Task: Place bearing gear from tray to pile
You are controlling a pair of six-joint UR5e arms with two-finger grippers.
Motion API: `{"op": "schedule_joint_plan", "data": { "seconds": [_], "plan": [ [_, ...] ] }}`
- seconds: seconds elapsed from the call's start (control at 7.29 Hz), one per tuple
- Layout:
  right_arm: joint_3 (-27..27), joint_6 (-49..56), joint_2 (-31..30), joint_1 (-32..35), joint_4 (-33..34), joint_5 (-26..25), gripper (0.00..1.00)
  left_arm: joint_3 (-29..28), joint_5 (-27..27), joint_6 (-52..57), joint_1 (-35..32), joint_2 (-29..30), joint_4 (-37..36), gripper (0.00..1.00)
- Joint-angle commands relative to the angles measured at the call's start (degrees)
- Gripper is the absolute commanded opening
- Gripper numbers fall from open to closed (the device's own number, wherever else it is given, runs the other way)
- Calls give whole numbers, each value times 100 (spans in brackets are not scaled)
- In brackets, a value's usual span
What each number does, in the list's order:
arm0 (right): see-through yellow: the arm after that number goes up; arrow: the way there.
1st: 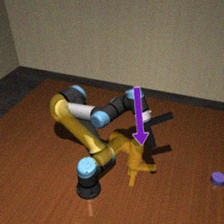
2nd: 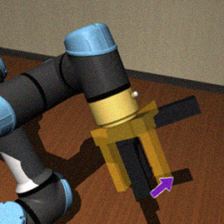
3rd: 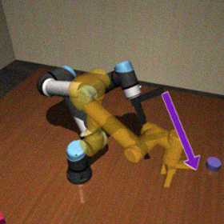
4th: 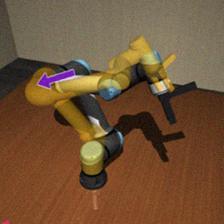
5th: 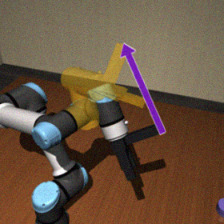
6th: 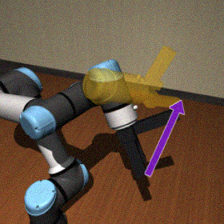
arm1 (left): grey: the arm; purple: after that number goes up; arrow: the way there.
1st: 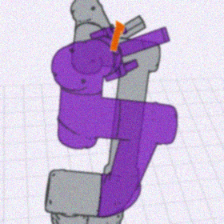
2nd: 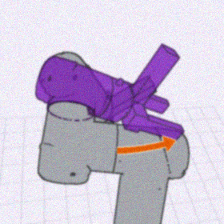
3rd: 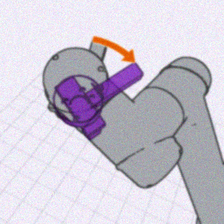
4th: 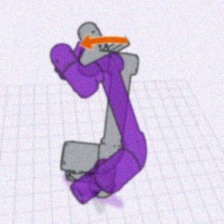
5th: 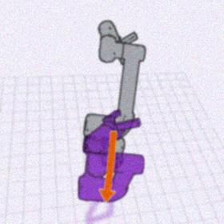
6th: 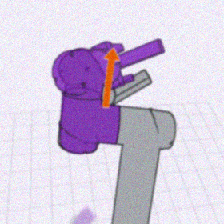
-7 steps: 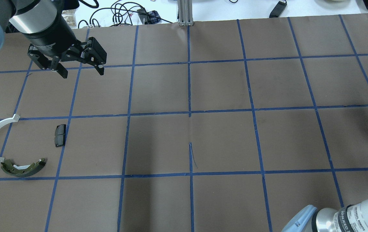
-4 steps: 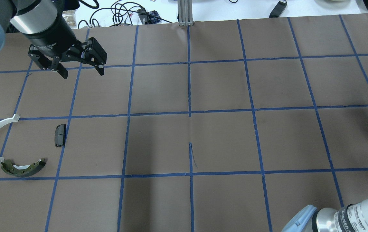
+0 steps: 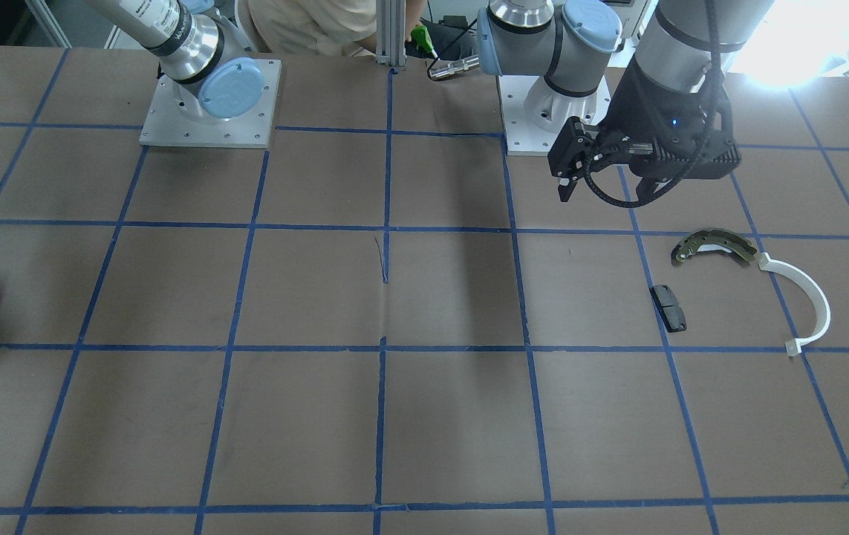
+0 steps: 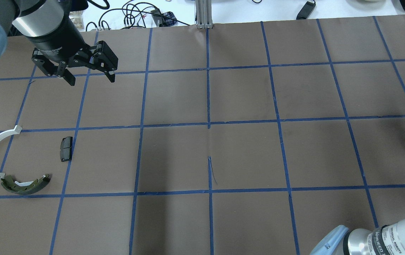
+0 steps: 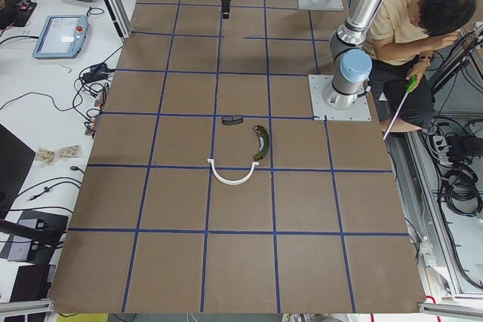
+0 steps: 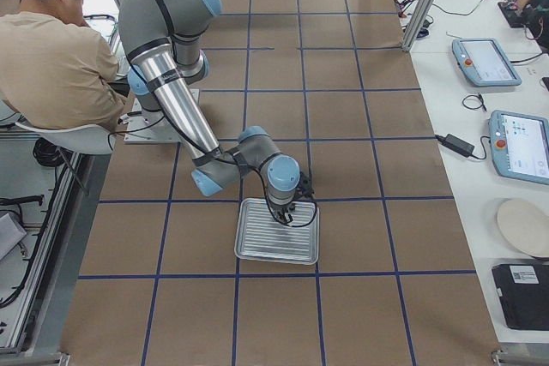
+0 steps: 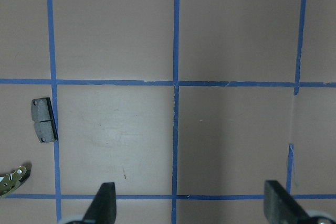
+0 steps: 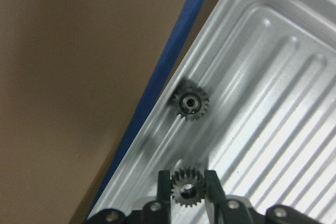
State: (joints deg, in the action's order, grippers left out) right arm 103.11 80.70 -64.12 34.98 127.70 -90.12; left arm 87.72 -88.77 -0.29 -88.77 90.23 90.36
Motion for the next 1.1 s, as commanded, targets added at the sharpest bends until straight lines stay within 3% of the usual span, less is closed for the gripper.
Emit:
{"op": "schedule_joint_plan", "data": {
  "seconds": [0.0, 0.27, 0.55, 0.96],
  "plan": [
    [24, -647, -930, 191, -671, 64, 5, -1, 0, 3, 0, 4, -1, 100],
    [190, -2392, -2012, 1190, -1868, 38, 6, -1, 0, 3, 9, 4, -1, 100],
    [428, -4884, -2770, 2637, -2240, 73, 11, -1, -9, 3, 9, -5, -1, 100],
    [385, -8376, -2669, 4967, -2154, 108, 10, -1, -17, 3, 9, 4, -1, 100]
  ]
}}
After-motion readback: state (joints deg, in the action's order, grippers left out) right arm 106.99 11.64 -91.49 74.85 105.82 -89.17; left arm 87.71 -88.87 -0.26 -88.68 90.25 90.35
